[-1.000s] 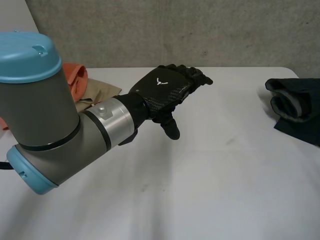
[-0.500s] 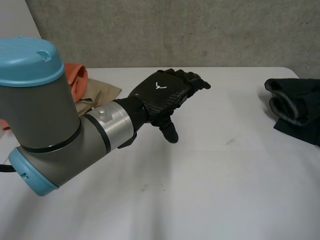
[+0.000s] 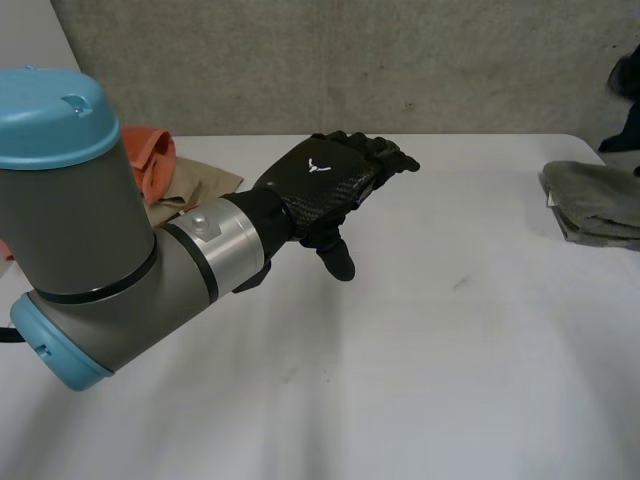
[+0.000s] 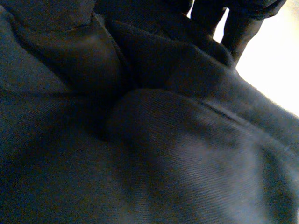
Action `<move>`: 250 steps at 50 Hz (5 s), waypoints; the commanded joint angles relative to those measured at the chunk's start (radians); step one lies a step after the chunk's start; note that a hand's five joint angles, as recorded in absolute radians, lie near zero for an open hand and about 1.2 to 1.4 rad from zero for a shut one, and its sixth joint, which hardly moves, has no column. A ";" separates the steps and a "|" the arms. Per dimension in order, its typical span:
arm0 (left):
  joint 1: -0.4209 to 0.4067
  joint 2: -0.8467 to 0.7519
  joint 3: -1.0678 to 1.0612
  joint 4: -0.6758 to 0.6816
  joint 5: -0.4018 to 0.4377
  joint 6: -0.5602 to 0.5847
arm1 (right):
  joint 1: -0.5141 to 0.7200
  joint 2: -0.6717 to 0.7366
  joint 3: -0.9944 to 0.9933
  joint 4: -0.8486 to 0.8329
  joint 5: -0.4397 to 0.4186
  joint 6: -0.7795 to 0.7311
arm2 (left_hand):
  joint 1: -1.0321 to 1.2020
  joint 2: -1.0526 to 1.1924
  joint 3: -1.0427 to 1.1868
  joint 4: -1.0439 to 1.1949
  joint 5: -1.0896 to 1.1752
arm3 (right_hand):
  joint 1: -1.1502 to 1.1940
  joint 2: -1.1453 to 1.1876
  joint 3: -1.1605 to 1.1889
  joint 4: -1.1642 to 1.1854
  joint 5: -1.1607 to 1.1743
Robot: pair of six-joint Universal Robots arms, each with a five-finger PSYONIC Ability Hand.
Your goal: Fold the laundry.
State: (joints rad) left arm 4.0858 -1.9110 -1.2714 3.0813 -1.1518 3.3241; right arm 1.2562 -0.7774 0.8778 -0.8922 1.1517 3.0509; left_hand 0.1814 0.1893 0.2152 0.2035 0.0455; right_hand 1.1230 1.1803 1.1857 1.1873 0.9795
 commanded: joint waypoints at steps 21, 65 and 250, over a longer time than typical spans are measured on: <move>0.005 -0.002 -0.045 0.023 0.003 0.000 | -0.044 0.147 0.257 -0.067 -0.194 -0.041 | 0.032 0.024 -0.002 0.010 -0.007 | 0.273 0.216 0.211 0.209 0.242; 0.028 -0.003 -0.078 0.033 0.000 0.000 | -0.049 0.178 0.275 -0.153 -0.247 -0.052 | 0.029 0.021 -0.005 0.007 -0.010 | 0.273 0.216 0.211 0.209 0.242; 0.113 0.155 -0.264 0.102 -0.359 0.331 | 0.442 -0.619 0.498 1.177 0.171 -0.527 | 1.215 1.207 1.181 1.193 1.176 | 0.273 0.216 0.211 0.209 0.242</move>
State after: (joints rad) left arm 4.1708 -1.7368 -1.4958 3.1971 -1.5455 3.5615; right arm 1.6996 -1.4182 1.4236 0.1669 1.3468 2.5853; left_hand 1.1341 1.1925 1.1871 1.1962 0.9470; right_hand 1.1091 1.1731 1.1854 1.1958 0.9947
